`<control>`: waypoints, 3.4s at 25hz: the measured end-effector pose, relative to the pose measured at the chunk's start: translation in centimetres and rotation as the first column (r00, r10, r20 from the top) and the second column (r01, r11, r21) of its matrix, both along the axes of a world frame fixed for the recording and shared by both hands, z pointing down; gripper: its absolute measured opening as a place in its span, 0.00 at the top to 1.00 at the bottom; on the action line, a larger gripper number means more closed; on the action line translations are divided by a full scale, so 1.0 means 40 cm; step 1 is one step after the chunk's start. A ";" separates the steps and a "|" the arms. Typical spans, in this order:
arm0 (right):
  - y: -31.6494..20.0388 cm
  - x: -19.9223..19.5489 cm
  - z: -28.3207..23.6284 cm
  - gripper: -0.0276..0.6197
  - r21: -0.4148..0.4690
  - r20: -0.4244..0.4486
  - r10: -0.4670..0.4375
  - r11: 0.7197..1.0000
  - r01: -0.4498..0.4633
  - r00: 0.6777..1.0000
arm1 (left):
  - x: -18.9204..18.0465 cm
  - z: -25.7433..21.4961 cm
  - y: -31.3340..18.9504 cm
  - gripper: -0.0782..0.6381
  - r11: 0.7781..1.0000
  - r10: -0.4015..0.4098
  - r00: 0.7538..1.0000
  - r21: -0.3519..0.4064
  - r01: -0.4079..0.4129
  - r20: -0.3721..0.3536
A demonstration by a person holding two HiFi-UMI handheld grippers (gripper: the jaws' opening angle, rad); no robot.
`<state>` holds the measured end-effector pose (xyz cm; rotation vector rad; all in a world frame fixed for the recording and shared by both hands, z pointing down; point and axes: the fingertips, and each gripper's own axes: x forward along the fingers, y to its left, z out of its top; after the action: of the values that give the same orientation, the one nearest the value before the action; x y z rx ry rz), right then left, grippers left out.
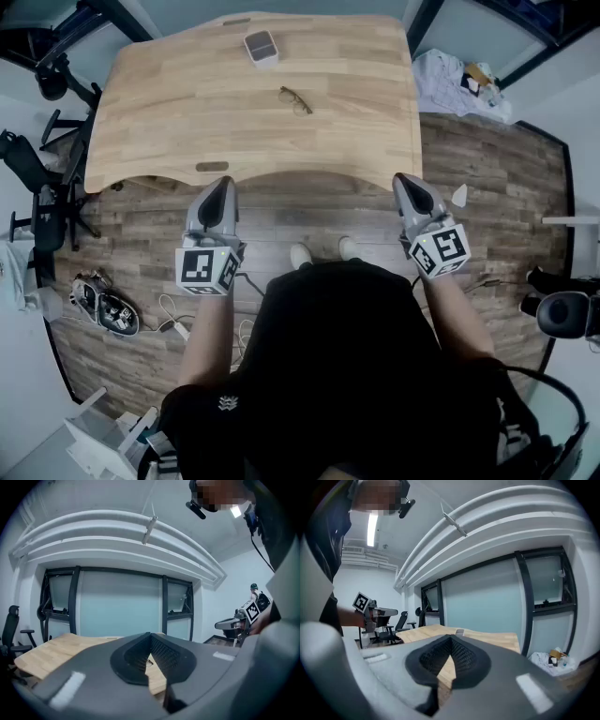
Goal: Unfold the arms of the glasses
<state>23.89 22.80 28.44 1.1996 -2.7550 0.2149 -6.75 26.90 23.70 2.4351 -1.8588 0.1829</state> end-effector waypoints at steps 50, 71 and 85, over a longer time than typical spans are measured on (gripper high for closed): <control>-0.701 -0.496 0.491 0.95 -0.312 -0.097 -0.254 0.926 0.213 0.962 | -0.141 0.204 -0.604 0.88 0.985 -0.008 1.000 -0.175 0.007 -0.009; -0.740 -0.622 0.790 0.84 -0.538 -0.407 -0.638 0.746 0.393 0.653 | -0.178 0.288 -0.655 0.88 0.952 -0.070 0.997 -0.297 0.078 0.039; -0.663 -0.593 0.762 0.84 -0.450 -0.455 -0.830 0.528 0.721 0.324 | -0.121 0.378 -0.731 0.88 0.942 0.029 0.993 -0.335 0.010 0.112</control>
<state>0.18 -3.74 58.90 -0.2437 -2.2604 -0.0723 -11.58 -2.35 38.81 2.2401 -1.6909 0.6003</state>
